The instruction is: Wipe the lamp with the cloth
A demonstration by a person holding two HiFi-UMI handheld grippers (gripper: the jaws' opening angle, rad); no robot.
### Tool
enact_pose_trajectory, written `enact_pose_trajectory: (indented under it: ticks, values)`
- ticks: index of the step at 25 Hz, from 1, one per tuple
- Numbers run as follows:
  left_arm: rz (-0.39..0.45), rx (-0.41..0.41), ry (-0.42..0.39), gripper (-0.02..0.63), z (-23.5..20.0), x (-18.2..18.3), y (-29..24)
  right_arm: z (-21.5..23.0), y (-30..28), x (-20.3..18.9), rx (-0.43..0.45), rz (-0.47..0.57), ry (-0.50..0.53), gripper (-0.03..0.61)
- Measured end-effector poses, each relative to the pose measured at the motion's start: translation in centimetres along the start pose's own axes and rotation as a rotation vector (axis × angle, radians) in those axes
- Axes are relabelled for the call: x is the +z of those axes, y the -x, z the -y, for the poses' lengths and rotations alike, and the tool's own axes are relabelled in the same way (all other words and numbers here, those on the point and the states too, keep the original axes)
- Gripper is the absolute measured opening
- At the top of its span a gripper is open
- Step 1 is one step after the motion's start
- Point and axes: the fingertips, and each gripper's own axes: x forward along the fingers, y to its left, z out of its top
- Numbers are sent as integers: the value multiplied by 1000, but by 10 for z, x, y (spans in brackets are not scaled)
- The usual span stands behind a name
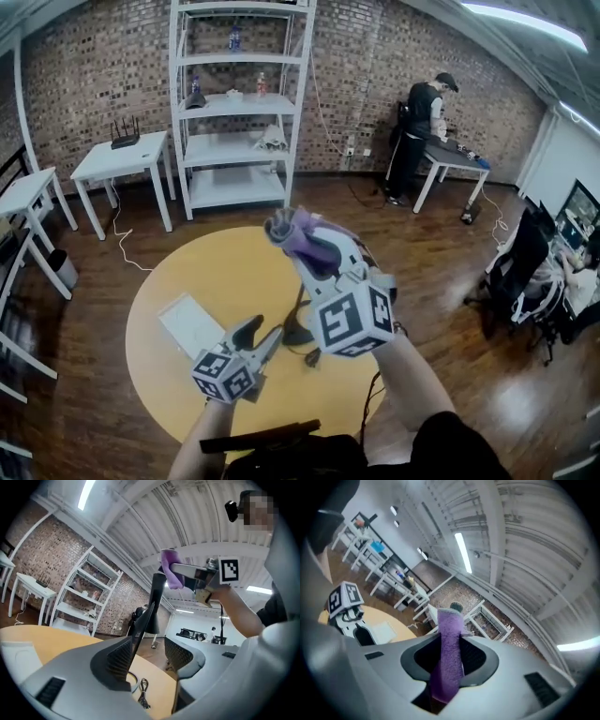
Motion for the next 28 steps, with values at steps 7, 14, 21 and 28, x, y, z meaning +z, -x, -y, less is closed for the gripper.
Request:
enact_pose_trajectory:
  ticks: [7,14,21,28]
  values:
    - [-52,-39,28,213,-8,-8,26,-22,-28,-9,-84,-303,320,102]
    - [-31,-106,-54,213,-12,26,23,-66,-24,-33,-5,-401,360,102]
    - [4,-108,-166,213,-17,63,10,-67,-3,-36,23,-383,383,103]
    - [9,-130,-277,213,2,82,-3,-5,-10,-5,-90,-331,253,103]
